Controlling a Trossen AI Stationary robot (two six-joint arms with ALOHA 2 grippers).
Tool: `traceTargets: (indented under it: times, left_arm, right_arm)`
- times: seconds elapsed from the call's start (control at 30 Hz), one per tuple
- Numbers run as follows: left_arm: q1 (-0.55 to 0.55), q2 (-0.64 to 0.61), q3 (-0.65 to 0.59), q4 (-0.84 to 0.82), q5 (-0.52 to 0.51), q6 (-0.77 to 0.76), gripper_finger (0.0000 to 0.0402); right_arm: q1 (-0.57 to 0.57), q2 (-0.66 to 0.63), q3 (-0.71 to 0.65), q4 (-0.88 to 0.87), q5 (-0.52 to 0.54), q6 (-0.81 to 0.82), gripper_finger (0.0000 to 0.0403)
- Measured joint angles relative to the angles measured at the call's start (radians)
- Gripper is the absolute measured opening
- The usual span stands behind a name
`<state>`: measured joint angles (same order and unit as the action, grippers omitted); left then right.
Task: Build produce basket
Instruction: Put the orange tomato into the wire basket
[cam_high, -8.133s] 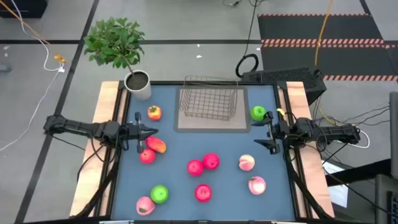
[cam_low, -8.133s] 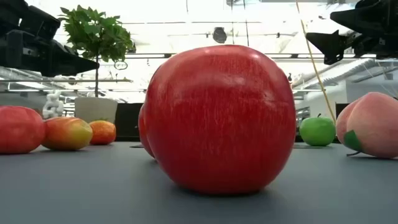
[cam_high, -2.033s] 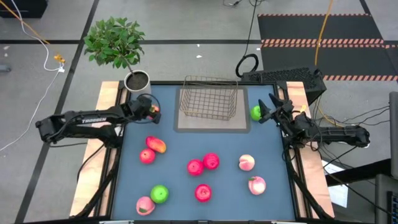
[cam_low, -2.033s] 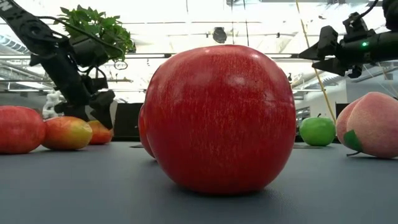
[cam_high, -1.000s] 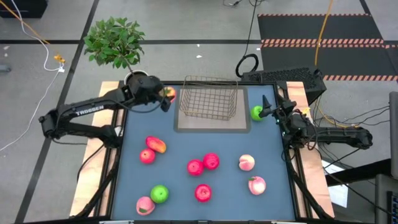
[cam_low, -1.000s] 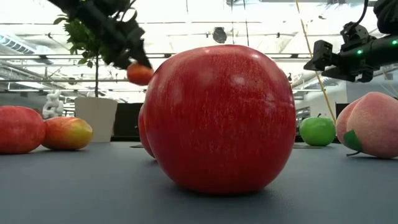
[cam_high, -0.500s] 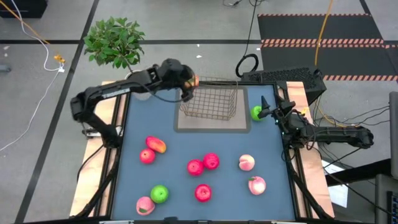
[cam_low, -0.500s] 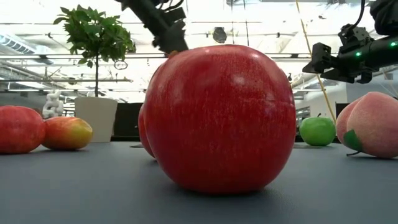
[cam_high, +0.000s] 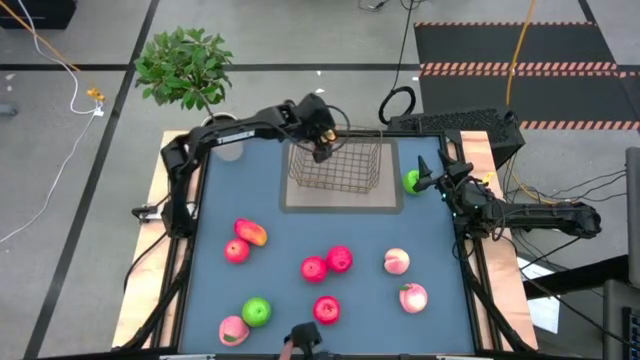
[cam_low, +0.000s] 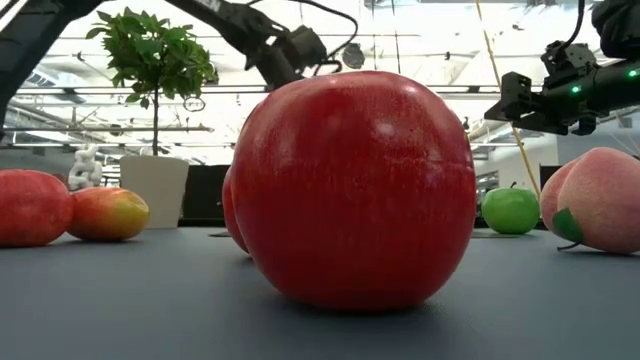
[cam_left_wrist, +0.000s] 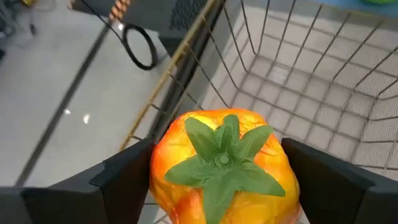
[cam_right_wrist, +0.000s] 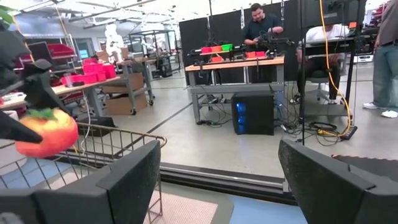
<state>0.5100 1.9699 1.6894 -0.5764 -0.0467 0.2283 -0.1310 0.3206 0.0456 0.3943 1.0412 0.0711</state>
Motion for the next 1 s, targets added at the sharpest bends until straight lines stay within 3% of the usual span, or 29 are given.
traceTargets:
  times: [0.4,0.73,1.0]
  left_arm:
    - [0.005,0.106,0.001,-0.127,0.066,-0.005,0.0337]
    - [0.007,0.112,-0.013,-0.089,0.066,-0.017,0.0338]
    - [0.007,0.142,-0.013,-0.084,0.065,-0.123,0.0342]
  right_arm:
    - [0.0,0.0,0.0,-0.015,0.0,0.022,0.032]
    - [0.0,0.0,0.0,-0.025,0.0,0.023,0.032]
    - [0.0,0.0,0.0,-0.026,0.0,0.026,0.032]
